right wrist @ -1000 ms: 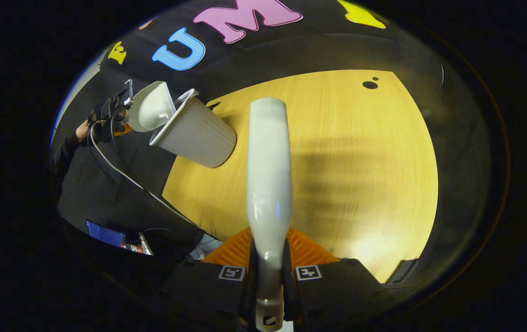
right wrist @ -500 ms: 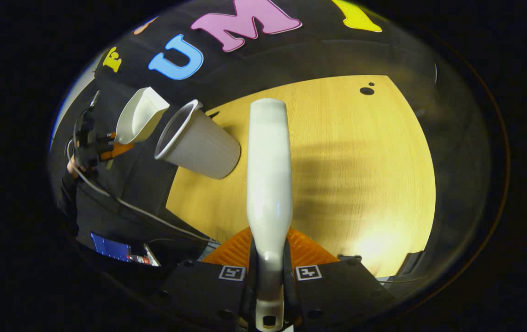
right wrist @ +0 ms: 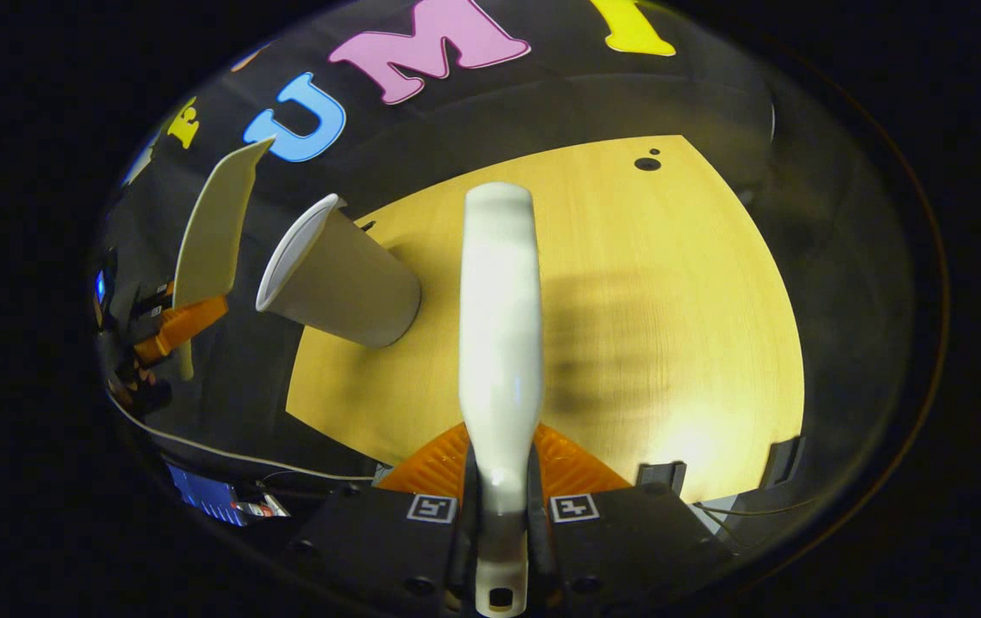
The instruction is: Pick up the small broom and dustpan from the desktop, sweep the trash into the dustpan with the broom, and then empty the trash into the garbage bin.
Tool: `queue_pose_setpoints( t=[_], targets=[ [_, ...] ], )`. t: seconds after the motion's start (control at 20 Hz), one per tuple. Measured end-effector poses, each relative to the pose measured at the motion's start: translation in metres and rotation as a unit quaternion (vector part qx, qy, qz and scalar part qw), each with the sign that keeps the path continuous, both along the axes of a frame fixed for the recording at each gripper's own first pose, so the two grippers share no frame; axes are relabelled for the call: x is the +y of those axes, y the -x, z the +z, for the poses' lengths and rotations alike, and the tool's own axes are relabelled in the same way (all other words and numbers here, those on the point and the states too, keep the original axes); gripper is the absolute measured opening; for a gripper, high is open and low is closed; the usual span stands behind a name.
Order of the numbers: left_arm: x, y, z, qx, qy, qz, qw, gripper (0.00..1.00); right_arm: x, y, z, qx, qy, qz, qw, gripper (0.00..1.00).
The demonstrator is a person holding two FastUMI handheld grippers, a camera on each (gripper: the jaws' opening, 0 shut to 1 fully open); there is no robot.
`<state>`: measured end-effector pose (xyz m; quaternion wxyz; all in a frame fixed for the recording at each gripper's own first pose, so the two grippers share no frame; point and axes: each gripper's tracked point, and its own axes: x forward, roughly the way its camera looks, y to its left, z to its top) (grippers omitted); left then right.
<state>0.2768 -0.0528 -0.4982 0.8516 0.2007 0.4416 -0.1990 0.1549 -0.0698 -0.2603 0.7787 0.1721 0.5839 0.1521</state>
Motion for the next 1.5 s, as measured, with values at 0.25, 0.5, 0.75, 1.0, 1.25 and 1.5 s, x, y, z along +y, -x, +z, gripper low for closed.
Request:
queue_pose_setpoints(
  t=[0.25, 0.5, 0.75, 1.0, 1.25, 1.5],
  targets=[
    [-0.063, 0.021, -0.053, 0.036, 0.064, 0.006, 0.997, 0.28, -0.009, 0.022, -0.043, 0.034, 0.029, -0.006, 0.999, 0.25],
    [-0.1, 0.017, -0.138, 0.086, 0.094, 0.067, 0.99, 0.29, -0.016, 0.03, -0.098, 0.079, 0.05, -0.02, 0.995, 0.25],
    [-0.108, 0.022, -0.222, 0.142, 0.079, 0.135, 0.977, 0.29, -0.006, 0.039, -0.145, 0.121, 0.068, -0.009, 0.99, 0.25],
    [-0.096, 0.028, -0.271, 0.201, 0.066, 0.213, 0.954, 0.29, 0.006, 0.035, -0.178, 0.151, 0.093, -0.01, 0.984, 0.26],
    [-0.089, 0.031, -0.277, 0.266, 0.081, 0.265, 0.923, 0.29, 0.021, 0.025, -0.19, 0.18, 0.086, 0.006, 0.98, 0.26],
    [-0.088, 0.032, -0.282, 0.269, 0.064, 0.277, 0.92, 0.29, 0.021, 0.023, -0.193, 0.2, 0.082, 0.01, 0.976, 0.26]
  ],
)
